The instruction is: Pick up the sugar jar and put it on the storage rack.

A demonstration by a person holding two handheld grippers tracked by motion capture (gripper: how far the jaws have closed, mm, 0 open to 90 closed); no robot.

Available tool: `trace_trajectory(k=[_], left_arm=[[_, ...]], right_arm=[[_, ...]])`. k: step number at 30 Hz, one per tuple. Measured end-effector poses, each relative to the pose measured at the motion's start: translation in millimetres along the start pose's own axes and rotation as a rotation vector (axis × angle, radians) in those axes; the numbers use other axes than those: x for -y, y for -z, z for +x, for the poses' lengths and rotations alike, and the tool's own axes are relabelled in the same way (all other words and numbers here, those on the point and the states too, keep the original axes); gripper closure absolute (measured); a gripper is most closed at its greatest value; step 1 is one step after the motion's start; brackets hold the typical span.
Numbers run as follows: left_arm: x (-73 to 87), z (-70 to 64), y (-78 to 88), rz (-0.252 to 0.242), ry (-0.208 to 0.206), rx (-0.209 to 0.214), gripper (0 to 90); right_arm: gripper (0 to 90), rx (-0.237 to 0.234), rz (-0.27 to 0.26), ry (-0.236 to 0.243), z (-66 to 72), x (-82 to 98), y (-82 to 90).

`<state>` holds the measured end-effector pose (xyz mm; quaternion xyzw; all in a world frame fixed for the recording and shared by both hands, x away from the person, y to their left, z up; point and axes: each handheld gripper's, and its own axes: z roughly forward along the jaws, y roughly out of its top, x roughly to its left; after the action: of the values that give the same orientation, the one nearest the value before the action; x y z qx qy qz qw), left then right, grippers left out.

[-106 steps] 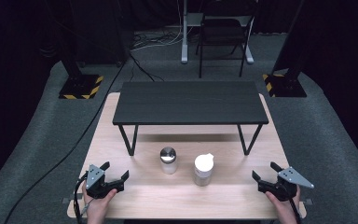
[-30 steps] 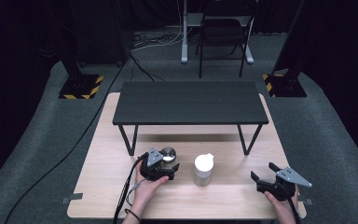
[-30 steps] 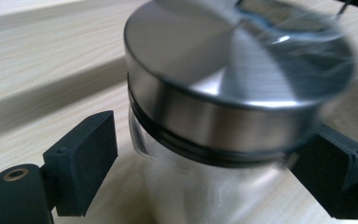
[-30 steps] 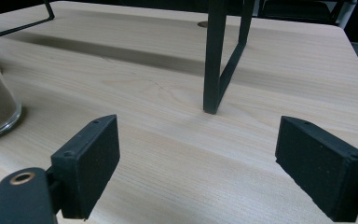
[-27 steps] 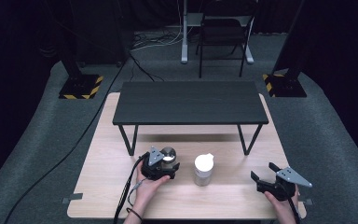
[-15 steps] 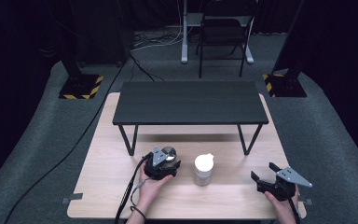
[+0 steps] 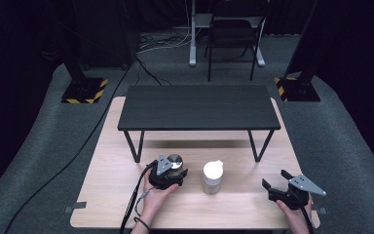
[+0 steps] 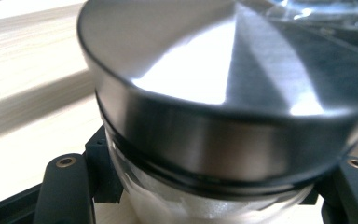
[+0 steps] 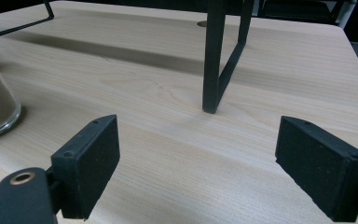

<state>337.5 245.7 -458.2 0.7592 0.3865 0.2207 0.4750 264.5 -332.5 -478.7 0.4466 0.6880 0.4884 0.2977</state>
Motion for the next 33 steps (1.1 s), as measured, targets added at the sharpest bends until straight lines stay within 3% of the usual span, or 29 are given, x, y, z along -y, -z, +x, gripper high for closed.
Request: trace_trajectory(k=[8, 16, 33], left_arm=[[-10.2, -0.6, 15.4, -0.047, 0.007, 0.007, 30.8], [-24.6, 0.6, 29.0, -0.093, -0.014, 0.019, 30.9], [-64.4, -2.0, 48.0, -0.150, -0.043, 0.001, 30.9]], right_arm=[[12.8, 0.000, 0.000, -0.001, 0.4, 0.0, 0.2], [12.8, -0.001, 0.002, 0.003, 0.5, -0.2, -0.3], [12.8, -0.003, 0.004, 0.002, 0.0, -0.4, -0.4]])
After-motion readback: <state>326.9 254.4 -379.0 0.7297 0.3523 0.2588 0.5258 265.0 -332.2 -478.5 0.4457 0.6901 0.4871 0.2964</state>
